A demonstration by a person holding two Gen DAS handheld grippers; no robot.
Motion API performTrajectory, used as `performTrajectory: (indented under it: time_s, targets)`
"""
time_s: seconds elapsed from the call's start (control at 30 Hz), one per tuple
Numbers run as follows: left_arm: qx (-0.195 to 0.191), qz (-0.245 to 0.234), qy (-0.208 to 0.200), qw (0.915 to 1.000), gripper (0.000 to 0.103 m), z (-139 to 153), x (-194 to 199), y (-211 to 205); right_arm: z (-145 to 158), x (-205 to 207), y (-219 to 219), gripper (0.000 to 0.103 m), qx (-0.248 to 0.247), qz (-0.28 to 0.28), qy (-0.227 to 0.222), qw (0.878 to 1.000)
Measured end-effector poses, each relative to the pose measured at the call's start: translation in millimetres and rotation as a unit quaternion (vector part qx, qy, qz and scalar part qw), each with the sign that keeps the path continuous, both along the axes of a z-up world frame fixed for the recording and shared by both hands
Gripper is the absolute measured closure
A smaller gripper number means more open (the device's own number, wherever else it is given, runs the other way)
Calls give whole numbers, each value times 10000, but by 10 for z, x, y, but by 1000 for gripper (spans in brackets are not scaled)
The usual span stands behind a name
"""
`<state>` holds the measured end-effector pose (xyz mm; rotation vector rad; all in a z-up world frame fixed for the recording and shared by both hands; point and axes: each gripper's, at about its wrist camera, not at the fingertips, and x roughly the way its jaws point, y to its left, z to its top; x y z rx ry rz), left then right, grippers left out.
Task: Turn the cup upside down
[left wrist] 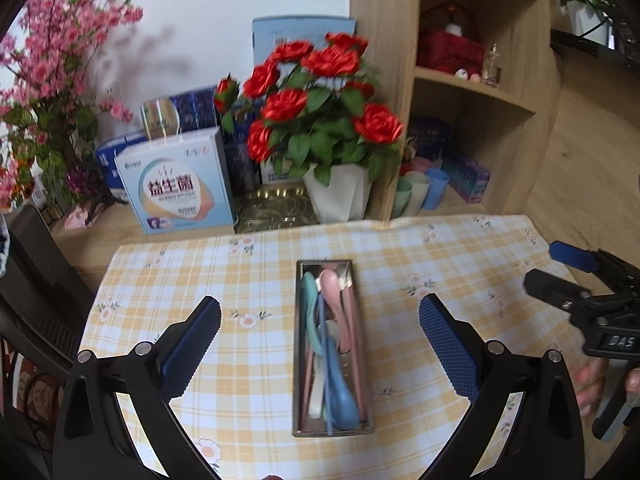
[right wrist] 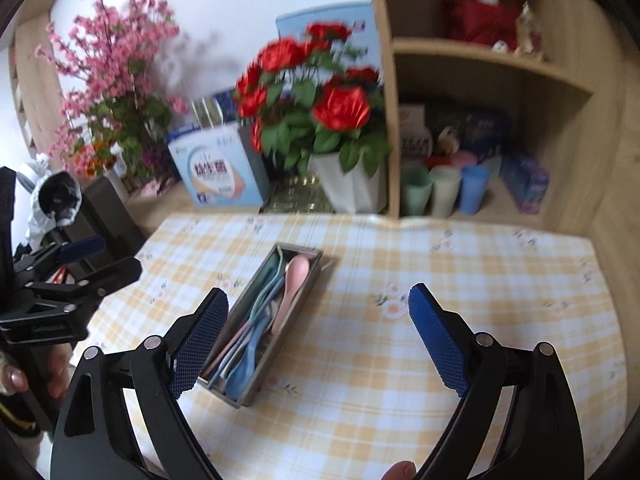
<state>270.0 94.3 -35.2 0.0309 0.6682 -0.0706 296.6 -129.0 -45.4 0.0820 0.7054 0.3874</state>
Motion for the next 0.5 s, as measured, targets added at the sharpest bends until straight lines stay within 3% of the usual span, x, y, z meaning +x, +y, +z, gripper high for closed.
performTrajectory:
  time_s: [0.3,0.5]
  targets:
    - [-115,201,-558,9982,6,415,-283,-357,510,-411,-560,15,-136,-613,-691,9956]
    - [31,262,-938,9952,6,644,-428,-540,718,-604,-842,15,-271,-943,-981,9903]
